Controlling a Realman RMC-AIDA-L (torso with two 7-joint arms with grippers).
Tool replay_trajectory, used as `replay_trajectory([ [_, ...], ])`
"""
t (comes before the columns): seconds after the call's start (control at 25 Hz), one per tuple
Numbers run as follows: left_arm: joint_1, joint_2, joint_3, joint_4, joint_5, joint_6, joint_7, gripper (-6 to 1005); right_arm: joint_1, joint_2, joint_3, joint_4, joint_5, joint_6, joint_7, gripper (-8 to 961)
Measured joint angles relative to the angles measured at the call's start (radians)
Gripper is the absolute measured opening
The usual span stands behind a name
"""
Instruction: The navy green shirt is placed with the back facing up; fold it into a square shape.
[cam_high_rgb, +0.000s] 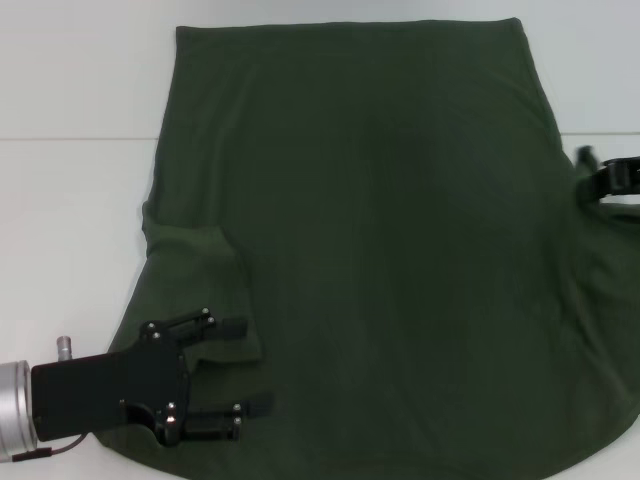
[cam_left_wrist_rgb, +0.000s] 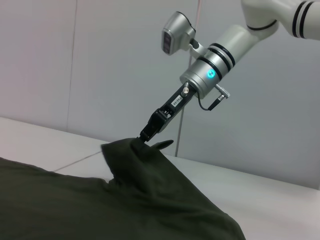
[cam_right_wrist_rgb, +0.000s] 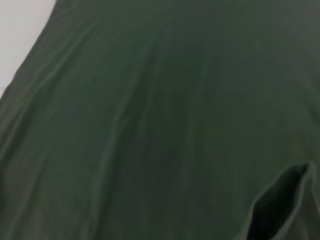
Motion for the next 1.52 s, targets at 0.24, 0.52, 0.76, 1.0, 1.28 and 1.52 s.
replay_trajectory([
  [0.24,-0.002,0.001,-0.001,0.000,0.000,0.000,-0.004,895,0.039,0.019,-0.073,0.003,0.001,-0.060,0.002,25],
  [0.52,-0.004,0.002,-0.002,0.001,0.000,-0.001,-0.013,894,0.054,0.029,-0.072,0.005,0.025,-0.082,0.009,106],
  [0.76,-0.004,0.002,-0.001,0.001,0.000,-0.003,-0.014,894,0.031,0.003,-0.068,0.049,0.122,-0.074,0.002,223],
  [1.0,-0.005,0.002,-0.001,0.003,0.000,-0.003,-0.050,894,-0.009,-0.029,-0.059,0.057,0.122,-0.088,0.012,446],
  [1.28,-0.007,0.003,-0.007,0.006,0.000,-0.001,-0.068,894,-0.030,-0.042,-0.058,0.103,0.036,-0.105,0.025,742],
  [1.52,-0.007,0.003,-0.012,0.002,0.000,-0.001,-0.068,894,-0.031,-0.044,-0.072,0.158,0.027,-0.084,0.000,935],
])
